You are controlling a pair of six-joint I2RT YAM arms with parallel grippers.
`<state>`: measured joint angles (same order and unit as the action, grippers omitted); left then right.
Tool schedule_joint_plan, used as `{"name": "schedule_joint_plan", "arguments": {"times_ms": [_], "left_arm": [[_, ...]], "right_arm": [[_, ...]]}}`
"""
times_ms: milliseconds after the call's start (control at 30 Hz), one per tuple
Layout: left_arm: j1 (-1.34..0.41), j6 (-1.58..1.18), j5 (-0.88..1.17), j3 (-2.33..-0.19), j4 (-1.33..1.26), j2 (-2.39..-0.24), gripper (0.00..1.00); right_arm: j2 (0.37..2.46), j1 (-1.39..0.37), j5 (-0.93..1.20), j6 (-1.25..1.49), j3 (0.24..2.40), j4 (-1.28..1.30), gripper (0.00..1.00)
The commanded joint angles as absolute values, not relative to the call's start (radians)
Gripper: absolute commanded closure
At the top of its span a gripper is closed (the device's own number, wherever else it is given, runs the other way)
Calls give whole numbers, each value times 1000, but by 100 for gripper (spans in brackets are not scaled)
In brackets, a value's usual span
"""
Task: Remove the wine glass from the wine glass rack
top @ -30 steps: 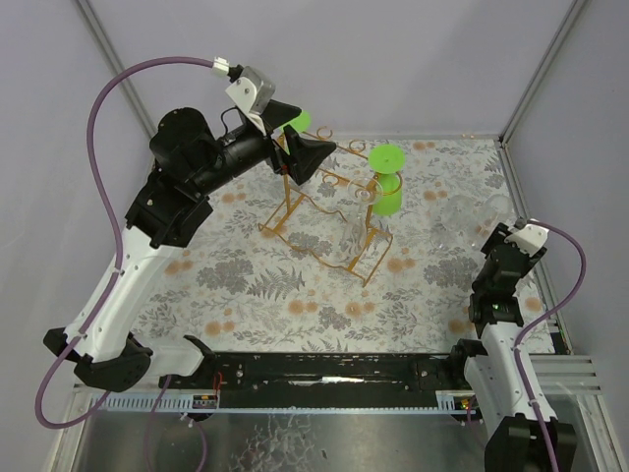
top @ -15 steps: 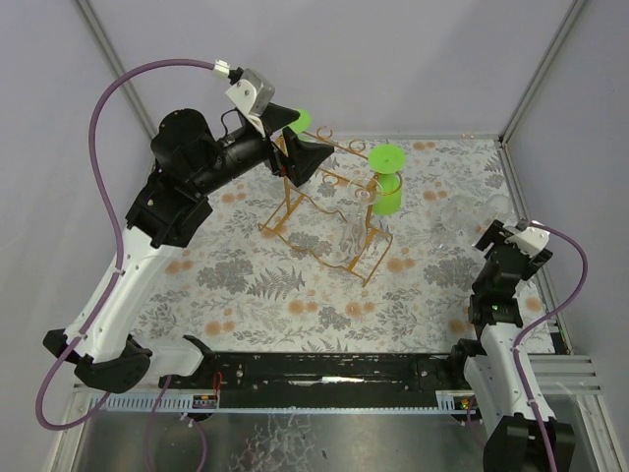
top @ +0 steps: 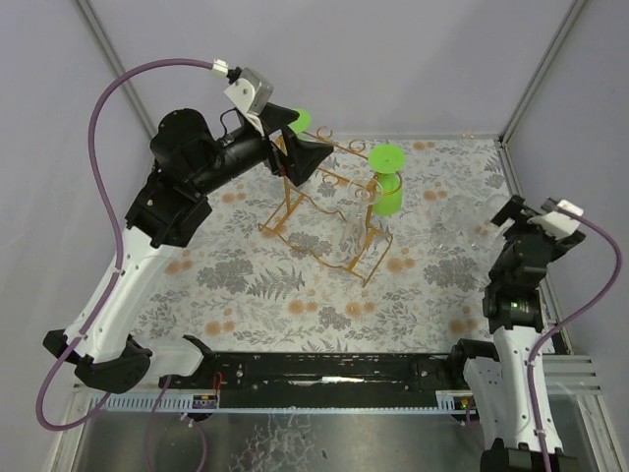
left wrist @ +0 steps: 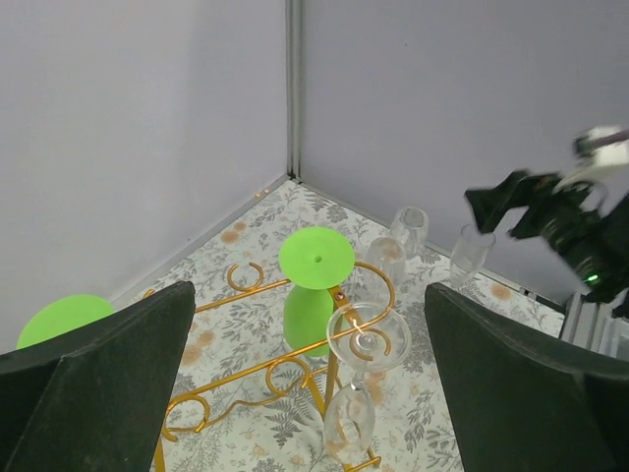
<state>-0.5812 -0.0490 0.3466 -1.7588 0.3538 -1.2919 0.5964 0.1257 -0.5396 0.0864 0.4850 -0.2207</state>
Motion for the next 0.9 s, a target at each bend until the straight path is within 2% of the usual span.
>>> {"name": "schedule_joint_plan", "arguments": {"times_ms": [0, 133, 300, 400, 500, 700, 867], "left_arm": [[-563, -65, 299, -1783, 321, -1274, 0], [-515, -130, 272, -1814, 341, -1309, 0], [-419, -330, 293, -1895, 441, -1383, 0], [-382, -517, 370, -1902, 502, -1385, 0], [-371, -703, 482, -1821, 488, -1335, 0], [-371, -1063, 658, -1593, 368, -1228, 6], [-386, -1115, 657, -1491, 384, -1194, 9]], "right_arm": [[586, 130, -501, 48, 784, -136, 1], [732, 130, -398, 138, 1138, 119, 1], [1001, 129, -86, 331, 1664, 575, 3], [1107, 129, 85, 400, 1852, 731, 4], [1126, 130, 168, 444, 1876, 762, 4], [1043, 130, 179, 472, 1738, 702, 2], [1015, 130, 173, 481, 1682, 703, 1]]}}
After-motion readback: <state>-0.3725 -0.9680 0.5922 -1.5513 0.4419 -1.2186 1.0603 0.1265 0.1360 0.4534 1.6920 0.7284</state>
